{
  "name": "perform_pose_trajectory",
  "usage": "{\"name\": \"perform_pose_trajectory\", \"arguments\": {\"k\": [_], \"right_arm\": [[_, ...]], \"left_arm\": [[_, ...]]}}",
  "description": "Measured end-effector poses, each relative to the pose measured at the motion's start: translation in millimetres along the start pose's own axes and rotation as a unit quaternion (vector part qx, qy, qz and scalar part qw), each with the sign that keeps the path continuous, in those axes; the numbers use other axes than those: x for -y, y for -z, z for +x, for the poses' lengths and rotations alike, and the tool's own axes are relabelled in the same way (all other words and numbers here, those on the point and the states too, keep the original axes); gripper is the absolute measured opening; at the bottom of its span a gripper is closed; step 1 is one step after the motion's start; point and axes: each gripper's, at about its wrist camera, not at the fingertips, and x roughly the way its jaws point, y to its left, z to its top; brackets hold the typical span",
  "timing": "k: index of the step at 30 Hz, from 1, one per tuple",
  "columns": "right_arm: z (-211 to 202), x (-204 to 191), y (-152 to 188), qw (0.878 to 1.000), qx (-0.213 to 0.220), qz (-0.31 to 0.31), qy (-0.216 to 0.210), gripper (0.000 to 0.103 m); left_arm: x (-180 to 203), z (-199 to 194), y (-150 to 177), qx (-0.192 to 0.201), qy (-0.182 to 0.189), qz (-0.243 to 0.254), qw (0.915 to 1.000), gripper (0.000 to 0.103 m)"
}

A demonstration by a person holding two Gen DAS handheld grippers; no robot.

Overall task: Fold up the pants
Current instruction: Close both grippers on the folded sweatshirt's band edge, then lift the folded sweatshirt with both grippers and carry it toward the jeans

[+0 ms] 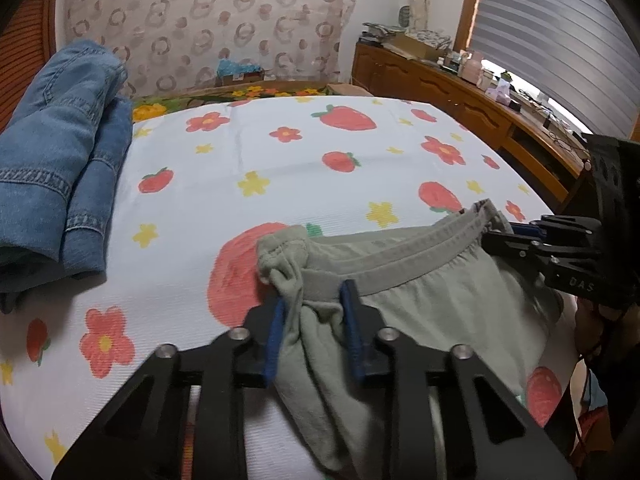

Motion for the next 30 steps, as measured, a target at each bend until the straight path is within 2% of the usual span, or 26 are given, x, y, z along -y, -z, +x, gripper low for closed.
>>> {"name": "perform_pose_trajectory", "arguments": {"k": [3, 8, 18, 30], "right_arm": [[0.7, -1.1, -0.7, 1.000, -0.001, 0.001, -0.003, 0.015], [-3.9, -1.8, -1.1, 1.000, 0.005, 0.008, -0.010, 0.013], [-50.8, -16.1, -4.0, 0.997, 0.072, -0.014, -0.005, 0.013], [-95.9, -26.8, -9.8, 0.991, 0.128, -0.035, -0.005, 0.013]], "left_arm": [[2.3, -5.1, 0.7, 0.009, 0.003, 0.004, 1.0000, 0.018], [6.2, -27.7, 1.2, 0.044, 0.012, 0.003, 0.9989, 0.016], [24.3, -75.7, -3.6, 0.101, 0.013, 0.013, 0.9947, 0.016], [34.9, -126.1, -20.7, 0.158, 0.003, 0.031, 0.9869, 0.016]]}}
